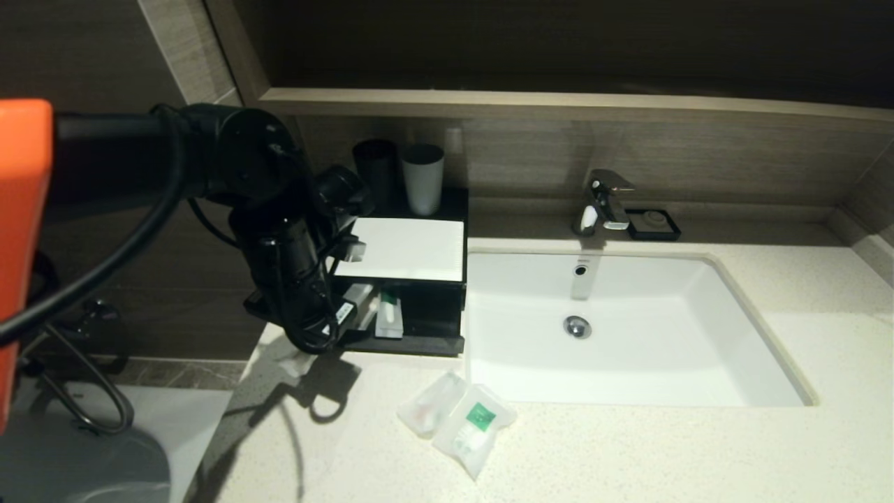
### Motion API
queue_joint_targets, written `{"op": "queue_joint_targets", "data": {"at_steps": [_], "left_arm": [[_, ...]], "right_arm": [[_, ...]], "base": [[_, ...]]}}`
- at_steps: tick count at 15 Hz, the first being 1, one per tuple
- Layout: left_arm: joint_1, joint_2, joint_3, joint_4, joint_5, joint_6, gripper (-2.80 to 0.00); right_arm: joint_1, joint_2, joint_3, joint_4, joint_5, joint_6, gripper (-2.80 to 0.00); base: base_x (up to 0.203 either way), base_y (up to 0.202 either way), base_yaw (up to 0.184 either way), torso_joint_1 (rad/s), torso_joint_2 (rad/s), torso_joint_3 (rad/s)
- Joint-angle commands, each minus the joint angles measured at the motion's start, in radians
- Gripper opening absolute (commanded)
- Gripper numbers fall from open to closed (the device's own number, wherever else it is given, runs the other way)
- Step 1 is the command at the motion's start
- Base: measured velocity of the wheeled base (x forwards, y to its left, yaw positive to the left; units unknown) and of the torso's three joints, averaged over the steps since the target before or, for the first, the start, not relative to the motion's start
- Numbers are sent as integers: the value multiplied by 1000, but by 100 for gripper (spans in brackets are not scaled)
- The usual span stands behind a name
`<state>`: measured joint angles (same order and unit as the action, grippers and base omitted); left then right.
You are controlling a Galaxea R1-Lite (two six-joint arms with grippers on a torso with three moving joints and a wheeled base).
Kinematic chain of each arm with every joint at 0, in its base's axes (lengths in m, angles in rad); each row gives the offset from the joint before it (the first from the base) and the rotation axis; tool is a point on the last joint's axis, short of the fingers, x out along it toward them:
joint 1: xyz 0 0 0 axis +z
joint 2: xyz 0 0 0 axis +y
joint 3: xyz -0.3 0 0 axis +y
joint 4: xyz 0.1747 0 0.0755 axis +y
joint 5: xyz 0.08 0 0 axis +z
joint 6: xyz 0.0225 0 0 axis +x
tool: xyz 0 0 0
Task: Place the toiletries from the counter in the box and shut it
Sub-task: Place the bathroom toiletry into the drawer
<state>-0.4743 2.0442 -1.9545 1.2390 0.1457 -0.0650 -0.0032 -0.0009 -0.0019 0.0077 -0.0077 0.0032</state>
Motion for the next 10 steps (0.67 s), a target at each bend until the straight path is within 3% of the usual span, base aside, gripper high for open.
{"op": "queue_joint_targets", "data": {"at_steps": [1, 10], "left_arm": [[0, 7, 0, 0, 1, -1, -280], [0, 24, 0, -45, 1, -1, -280]], "right_arm": [[0, 1, 0, 0, 0, 0, -280], [0, 1, 0, 0, 0, 0, -280]], "base": [[0, 0, 0, 0, 0, 0], [0, 0, 0, 0, 0, 0]]}}
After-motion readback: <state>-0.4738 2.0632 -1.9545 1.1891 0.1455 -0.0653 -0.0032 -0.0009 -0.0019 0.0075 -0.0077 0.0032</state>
